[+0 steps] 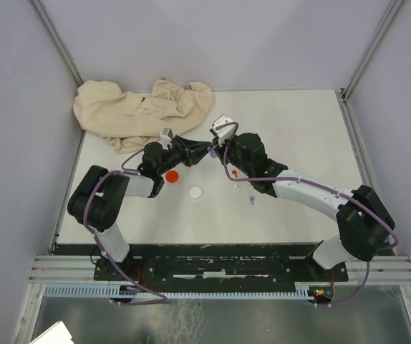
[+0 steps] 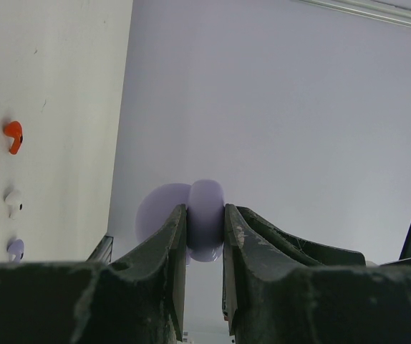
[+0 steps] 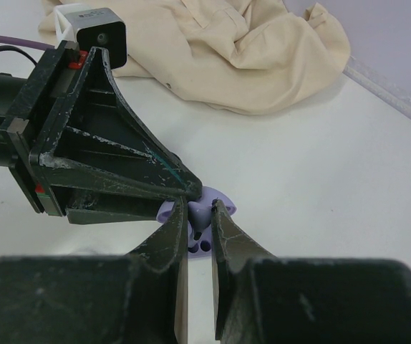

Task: Insert the wireless bluetooth earbuds into the charging case
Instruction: Place the earbud in the charging case.

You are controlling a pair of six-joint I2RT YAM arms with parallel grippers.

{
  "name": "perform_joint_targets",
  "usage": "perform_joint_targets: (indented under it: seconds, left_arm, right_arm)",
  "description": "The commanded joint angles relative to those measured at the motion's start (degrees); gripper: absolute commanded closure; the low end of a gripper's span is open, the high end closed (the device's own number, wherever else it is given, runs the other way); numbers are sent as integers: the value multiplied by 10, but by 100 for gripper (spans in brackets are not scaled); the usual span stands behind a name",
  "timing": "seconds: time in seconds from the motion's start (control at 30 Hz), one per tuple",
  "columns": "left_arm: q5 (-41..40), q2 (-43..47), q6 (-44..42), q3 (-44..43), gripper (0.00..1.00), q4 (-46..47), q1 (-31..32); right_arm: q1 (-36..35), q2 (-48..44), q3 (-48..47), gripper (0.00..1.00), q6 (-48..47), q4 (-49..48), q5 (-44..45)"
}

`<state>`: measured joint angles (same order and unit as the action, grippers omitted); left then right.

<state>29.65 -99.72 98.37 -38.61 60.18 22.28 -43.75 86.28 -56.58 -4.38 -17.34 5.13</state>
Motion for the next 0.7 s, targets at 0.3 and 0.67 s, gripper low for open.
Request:
perform_joint_targets:
  seconds: [0.3,0.67]
  left_arm:
    - [4,22,33,-16,97,52,3]
    - [2,7,33,-29,97,54,3]
  right_arm:
    - [7,-32,27,93,-1,-22,9]
    - [9,-51,24,51,32,1,-23]
